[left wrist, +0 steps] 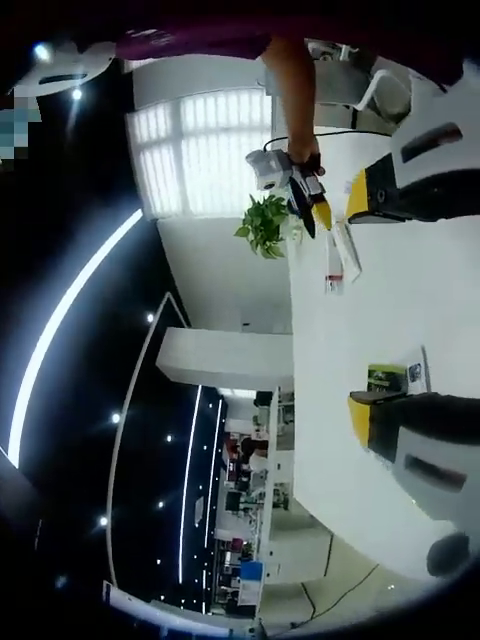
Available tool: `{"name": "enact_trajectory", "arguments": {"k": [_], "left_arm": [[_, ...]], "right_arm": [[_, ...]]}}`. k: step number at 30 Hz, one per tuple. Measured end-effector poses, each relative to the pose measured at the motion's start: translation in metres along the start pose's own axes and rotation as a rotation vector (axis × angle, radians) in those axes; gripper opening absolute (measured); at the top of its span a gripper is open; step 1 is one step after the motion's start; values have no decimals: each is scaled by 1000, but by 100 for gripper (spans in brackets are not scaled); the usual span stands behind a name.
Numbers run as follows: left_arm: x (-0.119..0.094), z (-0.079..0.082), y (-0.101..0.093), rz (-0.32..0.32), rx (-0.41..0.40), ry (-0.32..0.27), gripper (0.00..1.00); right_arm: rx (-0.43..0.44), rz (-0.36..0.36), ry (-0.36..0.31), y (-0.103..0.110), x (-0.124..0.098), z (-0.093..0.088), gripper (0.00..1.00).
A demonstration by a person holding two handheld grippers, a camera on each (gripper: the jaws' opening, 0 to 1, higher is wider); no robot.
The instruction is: Arrange the skincare products in the storage area until every visible bottle or jar stands upright without overlapping.
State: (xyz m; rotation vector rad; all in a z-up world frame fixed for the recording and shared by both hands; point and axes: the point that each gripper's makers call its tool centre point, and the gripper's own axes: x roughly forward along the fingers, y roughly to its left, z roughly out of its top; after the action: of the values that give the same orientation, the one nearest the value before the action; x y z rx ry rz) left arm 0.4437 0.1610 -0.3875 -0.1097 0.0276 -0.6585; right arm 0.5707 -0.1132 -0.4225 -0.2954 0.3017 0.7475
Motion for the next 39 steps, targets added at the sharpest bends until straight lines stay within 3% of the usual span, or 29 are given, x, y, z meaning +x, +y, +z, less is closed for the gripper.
{"name": "enact_trajectory", "arguments": {"k": [8, 16, 19, 25, 39], "left_arm": [[-7, -1, -1, 6, 5, 10, 68], [-8, 1, -1, 13, -6, 0, 68], [-9, 8, -3, 12, -5, -38, 66], [-10, 4, -2, 21, 25, -2, 67], [-14, 6, -1, 28, 16, -4, 64]], "right_arm": [[21, 54, 26, -13, 4, 4, 53], [-18, 162, 149, -14, 12, -10, 53], [-60, 177, 198, -17, 16, -18, 54], [-59, 202, 259, -30, 22, -31, 52], [-54, 251, 361, -46, 27, -50, 51]]}}
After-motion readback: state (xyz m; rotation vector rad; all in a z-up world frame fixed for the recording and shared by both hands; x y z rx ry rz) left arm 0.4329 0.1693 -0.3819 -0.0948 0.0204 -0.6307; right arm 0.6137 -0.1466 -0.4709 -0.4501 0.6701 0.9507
